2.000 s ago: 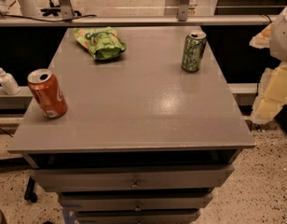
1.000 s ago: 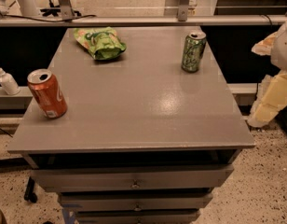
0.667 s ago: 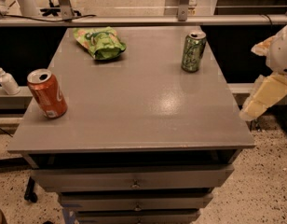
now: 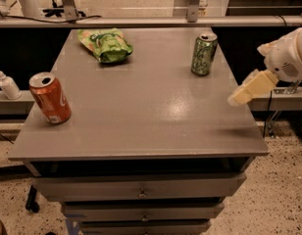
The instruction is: Move green can near coke can
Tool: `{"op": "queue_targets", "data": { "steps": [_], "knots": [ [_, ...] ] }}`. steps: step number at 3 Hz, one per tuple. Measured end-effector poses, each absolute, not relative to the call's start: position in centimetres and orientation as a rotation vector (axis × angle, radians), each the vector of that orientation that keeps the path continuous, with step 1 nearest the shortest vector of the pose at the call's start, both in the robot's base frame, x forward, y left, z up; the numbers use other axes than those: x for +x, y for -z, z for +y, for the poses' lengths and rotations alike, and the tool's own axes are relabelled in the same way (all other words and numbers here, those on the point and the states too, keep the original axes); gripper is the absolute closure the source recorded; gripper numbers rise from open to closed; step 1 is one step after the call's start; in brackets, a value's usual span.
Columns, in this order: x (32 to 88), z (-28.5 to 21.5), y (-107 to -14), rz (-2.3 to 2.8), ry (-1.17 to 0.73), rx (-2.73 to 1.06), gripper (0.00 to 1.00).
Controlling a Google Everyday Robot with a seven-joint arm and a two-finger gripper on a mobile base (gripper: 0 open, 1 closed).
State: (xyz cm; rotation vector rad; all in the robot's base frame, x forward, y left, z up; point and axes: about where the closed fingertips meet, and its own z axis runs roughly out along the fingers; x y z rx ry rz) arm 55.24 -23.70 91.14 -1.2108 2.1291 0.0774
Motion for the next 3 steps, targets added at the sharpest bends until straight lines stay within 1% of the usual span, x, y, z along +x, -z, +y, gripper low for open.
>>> {"op": "queue_targets", "data": {
  "steps": [1, 3],
  "knots": [
    [58.7, -22.3, -90.0, 2.045, -0.181, -1.061, 0.00],
    [65.4, -19.5, -89.0, 1.834, -0.355, -0.878, 0.00]
  ]
}}
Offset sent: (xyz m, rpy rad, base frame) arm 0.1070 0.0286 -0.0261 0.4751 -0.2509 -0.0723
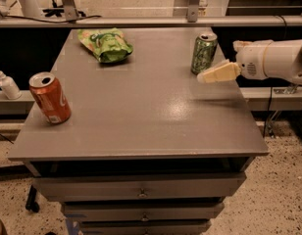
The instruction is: Move green can near coke can
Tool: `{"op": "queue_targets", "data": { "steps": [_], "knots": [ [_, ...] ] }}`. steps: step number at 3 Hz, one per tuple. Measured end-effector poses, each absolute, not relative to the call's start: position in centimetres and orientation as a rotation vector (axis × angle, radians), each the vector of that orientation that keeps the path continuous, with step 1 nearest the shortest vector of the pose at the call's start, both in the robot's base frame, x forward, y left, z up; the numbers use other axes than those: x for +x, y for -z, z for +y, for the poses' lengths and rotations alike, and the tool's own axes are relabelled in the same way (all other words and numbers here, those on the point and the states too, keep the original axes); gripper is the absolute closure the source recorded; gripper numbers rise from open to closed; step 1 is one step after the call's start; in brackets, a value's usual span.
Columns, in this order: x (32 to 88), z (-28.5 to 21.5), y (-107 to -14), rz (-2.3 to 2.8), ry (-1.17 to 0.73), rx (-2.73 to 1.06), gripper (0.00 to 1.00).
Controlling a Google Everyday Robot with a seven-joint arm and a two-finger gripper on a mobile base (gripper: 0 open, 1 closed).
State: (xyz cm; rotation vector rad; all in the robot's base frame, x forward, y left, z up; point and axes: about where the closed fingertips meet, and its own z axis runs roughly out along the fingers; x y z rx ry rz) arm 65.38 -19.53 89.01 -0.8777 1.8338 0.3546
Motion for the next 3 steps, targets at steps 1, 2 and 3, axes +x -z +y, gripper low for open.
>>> {"op": "queue_targets", "data": {
  "steps": [1, 2, 3],
  "knots": [
    [67.9, -18.1, -88.5, 1.742, -0.433, -0.821, 0.00],
    [69.9, -17.3, -88.1, 1.679, -0.469, -0.792, 0.00],
    [70.9, -16.5, -87.7, 1.657, -0.502, -0.777, 0.17]
  ]
}}
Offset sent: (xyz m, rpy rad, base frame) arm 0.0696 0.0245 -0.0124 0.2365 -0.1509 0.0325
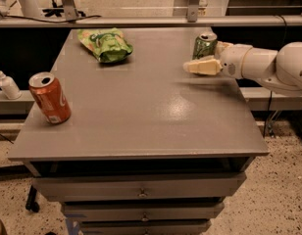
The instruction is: Move green can near coke can
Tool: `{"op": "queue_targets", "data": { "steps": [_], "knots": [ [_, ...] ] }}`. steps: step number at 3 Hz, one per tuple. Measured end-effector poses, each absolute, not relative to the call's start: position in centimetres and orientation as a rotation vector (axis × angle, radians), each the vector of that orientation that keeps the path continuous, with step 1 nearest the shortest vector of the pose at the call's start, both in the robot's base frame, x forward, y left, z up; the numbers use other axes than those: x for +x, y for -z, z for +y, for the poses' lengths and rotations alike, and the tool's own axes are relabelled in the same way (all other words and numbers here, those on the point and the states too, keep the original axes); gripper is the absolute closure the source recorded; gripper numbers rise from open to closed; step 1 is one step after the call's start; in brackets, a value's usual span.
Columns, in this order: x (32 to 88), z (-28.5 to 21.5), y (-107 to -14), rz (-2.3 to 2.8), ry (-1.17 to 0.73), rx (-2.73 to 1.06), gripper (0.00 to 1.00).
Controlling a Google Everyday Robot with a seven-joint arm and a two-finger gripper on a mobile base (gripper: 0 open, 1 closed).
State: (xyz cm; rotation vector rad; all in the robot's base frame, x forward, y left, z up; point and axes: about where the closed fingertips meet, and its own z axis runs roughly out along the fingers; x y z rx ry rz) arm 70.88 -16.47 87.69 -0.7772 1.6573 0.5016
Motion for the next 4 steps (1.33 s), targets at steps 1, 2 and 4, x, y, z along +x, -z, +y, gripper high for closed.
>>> {"op": "queue_targets", "data": {
  "steps": [1, 2, 4],
  "knots": [
    [71.3, -16.3, -87.5, 1.655, -0.501, -0.754, 0.41],
    [71.4, -16.9, -87.8, 1.667, -0.465, -0.731, 0.65],
    [68.7, -16.7, -93.7, 1.713, -0.452, -0.714, 1.00]
  ]
}}
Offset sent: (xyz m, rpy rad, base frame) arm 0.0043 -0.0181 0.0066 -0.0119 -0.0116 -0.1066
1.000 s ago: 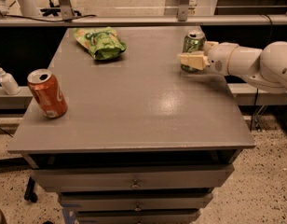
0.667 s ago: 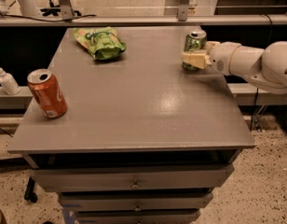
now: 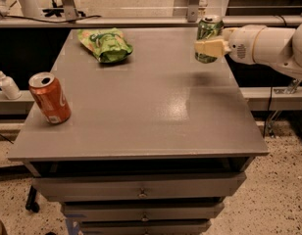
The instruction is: Move green can near coke can
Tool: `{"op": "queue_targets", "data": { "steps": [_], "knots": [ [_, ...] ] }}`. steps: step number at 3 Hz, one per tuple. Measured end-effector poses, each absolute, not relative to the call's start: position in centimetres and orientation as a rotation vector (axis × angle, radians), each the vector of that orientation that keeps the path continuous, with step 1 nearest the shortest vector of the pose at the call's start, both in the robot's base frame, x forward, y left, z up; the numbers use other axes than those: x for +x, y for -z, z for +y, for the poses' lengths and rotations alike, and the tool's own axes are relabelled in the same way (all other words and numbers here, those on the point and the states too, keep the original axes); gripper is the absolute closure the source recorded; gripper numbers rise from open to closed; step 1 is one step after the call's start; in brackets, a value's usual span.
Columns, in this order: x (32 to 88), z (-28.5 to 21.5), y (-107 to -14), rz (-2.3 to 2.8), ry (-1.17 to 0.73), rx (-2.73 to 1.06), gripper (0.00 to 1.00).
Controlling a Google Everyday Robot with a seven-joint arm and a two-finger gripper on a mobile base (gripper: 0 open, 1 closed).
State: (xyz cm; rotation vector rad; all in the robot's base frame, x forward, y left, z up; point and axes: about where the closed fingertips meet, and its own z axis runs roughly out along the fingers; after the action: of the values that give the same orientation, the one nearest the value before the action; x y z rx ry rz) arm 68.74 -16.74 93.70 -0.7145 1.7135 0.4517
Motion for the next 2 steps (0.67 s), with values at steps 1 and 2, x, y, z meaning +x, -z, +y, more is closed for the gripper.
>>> {"op": "queue_targets", "data": {
  "steps": [1, 2],
  "knots": [
    [68.7, -16.7, -93.7, 1.713, -0.452, -0.715, 1.00],
    [68.2, -15.7, -94.7, 1.682, -0.490, -0.709, 1.00]
  ]
}}
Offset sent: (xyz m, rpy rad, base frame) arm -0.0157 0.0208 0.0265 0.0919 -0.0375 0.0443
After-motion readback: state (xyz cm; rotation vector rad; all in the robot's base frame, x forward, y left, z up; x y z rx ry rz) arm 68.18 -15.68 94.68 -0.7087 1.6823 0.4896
